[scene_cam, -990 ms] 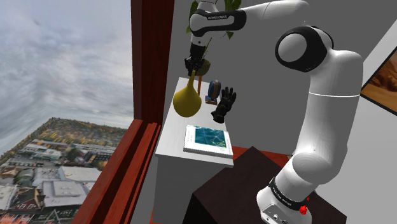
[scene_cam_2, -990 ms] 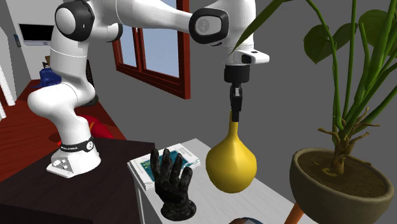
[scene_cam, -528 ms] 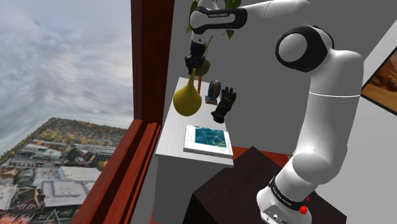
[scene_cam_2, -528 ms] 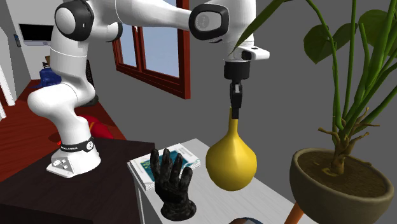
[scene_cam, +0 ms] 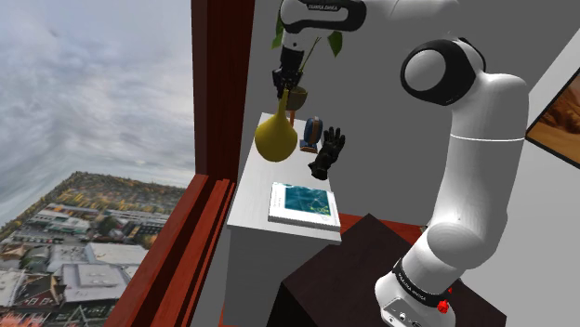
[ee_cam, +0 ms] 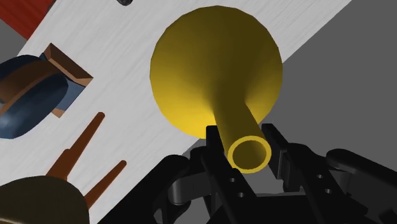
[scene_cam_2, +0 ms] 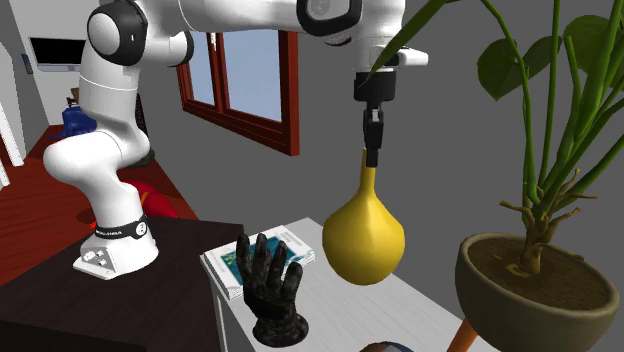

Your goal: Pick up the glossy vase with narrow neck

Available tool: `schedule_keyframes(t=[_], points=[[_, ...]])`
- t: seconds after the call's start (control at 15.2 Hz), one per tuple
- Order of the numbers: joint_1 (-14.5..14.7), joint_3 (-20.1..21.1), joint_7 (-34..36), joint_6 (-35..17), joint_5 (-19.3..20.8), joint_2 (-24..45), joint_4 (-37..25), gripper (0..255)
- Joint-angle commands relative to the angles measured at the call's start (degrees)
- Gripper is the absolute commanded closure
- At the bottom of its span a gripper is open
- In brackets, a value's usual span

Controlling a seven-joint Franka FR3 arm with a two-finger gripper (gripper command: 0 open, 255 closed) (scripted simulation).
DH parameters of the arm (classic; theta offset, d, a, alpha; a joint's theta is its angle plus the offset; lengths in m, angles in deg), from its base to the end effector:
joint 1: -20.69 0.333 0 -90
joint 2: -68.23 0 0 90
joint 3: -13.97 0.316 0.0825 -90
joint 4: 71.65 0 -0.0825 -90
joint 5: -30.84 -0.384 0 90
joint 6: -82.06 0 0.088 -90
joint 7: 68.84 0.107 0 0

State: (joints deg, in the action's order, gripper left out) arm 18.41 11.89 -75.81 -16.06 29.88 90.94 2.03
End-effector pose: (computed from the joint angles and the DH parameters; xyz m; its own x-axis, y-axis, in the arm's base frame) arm 0.6785 -0.0455 0.5277 0.9985 0.0464 0.0305 0.0464 -0.9989 0.0011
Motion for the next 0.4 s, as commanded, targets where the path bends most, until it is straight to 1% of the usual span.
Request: schedule_keyframes(t=[0.0,0.2,0.33], points=[[0.1,0.0,0.1,1.5,0.0,0.2,-1.8,255],[0.0,0.0,0.1,4.2,0.0,0.8,-5.0,255],[0.0,0.0,0.1,4.3,0.0,0.8,-5.2,255]])
